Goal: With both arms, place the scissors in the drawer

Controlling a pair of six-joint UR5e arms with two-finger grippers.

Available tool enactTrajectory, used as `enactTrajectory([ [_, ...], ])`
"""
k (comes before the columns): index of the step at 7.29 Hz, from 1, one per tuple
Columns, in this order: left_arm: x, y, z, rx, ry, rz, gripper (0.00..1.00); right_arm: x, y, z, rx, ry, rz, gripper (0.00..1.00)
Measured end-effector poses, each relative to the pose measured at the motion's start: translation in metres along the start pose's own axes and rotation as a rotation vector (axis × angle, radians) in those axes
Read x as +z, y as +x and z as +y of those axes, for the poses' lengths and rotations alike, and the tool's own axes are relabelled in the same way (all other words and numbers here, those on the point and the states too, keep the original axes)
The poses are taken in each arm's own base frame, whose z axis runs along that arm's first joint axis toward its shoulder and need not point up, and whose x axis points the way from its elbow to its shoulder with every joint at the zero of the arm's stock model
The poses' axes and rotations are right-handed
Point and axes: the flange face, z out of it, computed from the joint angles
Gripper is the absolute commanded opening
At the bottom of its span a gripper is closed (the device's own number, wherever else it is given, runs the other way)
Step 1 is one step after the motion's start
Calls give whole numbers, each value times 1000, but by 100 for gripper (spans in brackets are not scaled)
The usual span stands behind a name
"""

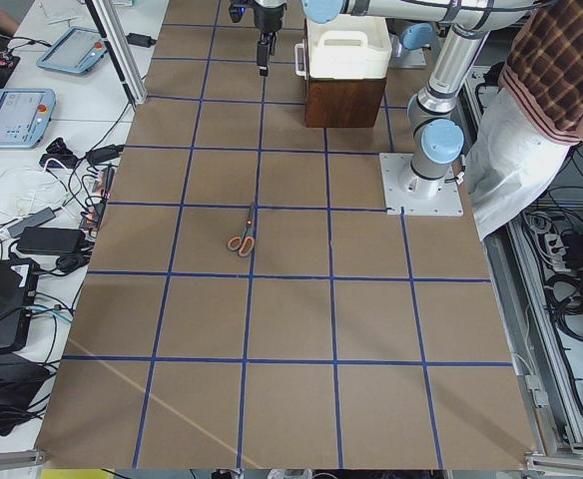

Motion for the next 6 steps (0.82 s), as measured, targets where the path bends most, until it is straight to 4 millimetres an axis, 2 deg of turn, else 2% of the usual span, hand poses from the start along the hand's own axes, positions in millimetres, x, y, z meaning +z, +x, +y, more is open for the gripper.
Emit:
enactTrajectory([
  [1, 2, -13, 1, 67, 3, -7, 100, 15, -18, -9, -180, -26, -29, 100],
  [3, 2, -38, 4, 208, 2, -14, 100, 39, -30, -33, -444, -100, -120, 100],
  [5, 1, -59, 7, 374, 2, -18, 100, 38, -30, -74, -601, -153, -202, 100],
  [6, 1, -74, 10, 467, -1, -18, 100, 40, -32, -79, -664, -190, -225, 100],
])
